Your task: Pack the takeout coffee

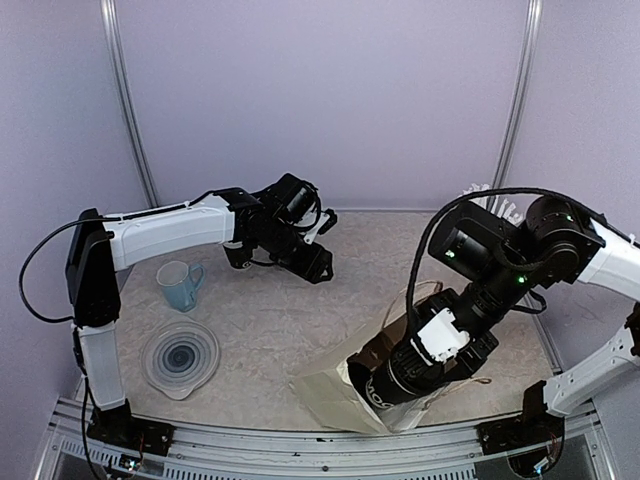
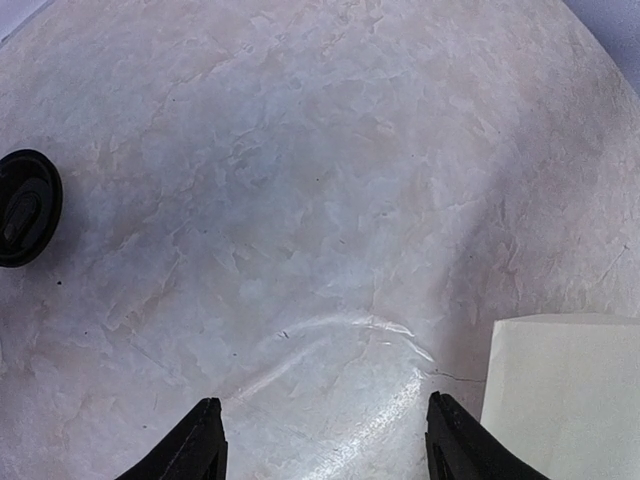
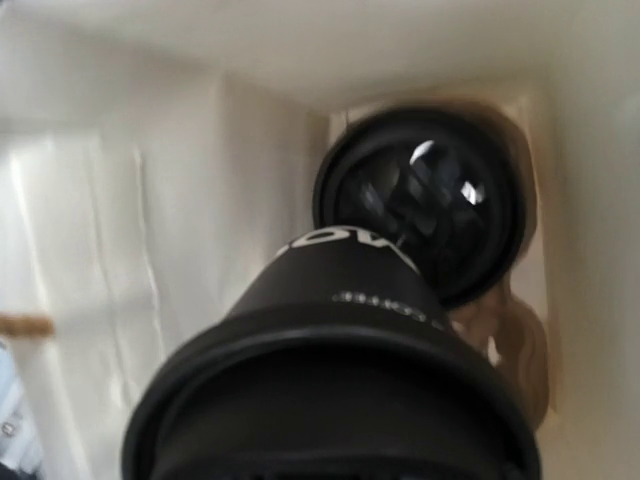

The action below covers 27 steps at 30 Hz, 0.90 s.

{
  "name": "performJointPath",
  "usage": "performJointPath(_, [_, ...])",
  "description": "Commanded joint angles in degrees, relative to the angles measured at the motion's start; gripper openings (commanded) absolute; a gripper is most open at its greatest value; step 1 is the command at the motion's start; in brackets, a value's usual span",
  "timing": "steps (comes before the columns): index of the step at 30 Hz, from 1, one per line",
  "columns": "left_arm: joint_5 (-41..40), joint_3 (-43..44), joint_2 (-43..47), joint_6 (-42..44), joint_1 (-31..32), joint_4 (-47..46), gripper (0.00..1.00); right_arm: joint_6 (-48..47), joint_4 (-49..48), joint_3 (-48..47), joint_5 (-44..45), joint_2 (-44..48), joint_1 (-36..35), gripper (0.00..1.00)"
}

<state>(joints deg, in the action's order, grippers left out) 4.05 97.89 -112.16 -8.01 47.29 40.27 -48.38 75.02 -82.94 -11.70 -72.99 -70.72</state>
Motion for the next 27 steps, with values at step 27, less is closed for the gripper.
performJointPath(27, [6.15,-3.98,31.54,-6.45,22.56,0.74,0.72,2.23,-6.58,1.99,6.13,1.27,6.8,0.43])
